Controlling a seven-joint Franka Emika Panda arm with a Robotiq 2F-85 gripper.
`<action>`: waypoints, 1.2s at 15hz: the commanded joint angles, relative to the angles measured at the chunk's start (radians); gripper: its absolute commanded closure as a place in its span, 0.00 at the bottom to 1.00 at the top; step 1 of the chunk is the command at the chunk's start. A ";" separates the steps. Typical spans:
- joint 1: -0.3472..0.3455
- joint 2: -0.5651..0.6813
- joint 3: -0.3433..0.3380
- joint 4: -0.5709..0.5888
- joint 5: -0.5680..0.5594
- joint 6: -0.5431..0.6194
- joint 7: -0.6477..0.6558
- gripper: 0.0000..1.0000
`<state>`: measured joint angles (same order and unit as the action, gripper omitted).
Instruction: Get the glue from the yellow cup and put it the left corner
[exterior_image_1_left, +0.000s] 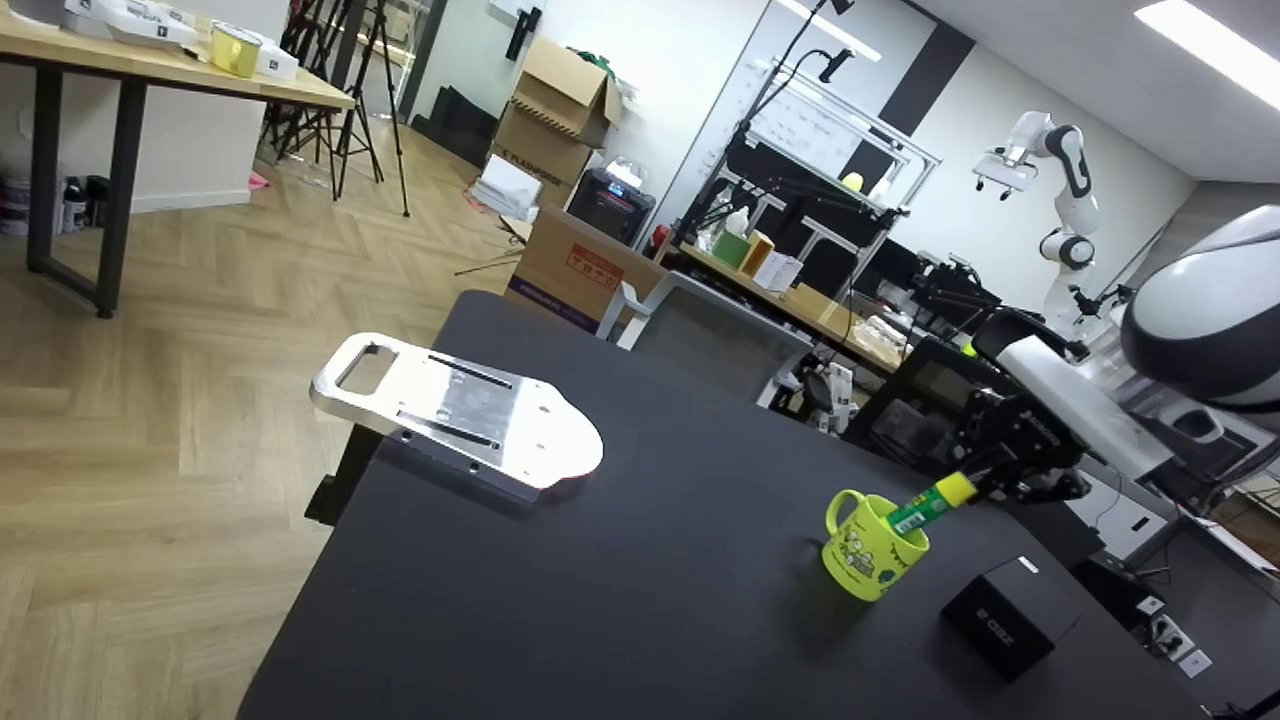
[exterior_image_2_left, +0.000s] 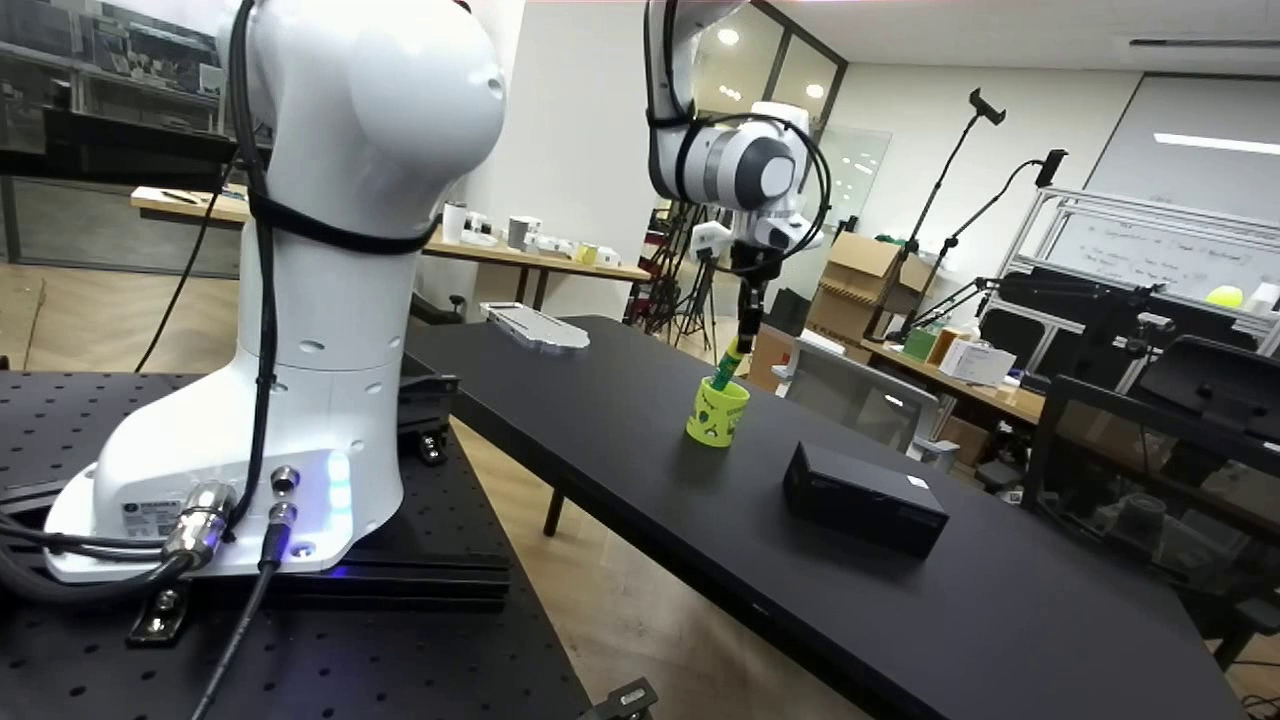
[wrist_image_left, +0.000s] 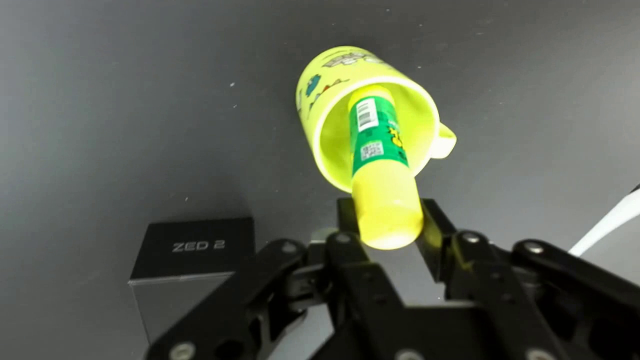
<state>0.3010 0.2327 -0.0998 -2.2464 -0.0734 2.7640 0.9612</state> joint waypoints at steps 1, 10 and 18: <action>-0.043 -0.197 0.019 -0.069 -0.120 -0.209 -0.065 0.91; -0.358 -0.442 0.007 -0.112 -0.297 -0.568 -0.356 0.91; -0.547 -0.416 -0.058 -0.091 -0.354 -0.440 -0.458 0.66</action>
<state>-0.2323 -0.1841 -0.1715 -2.3390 -0.4325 2.3256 0.5083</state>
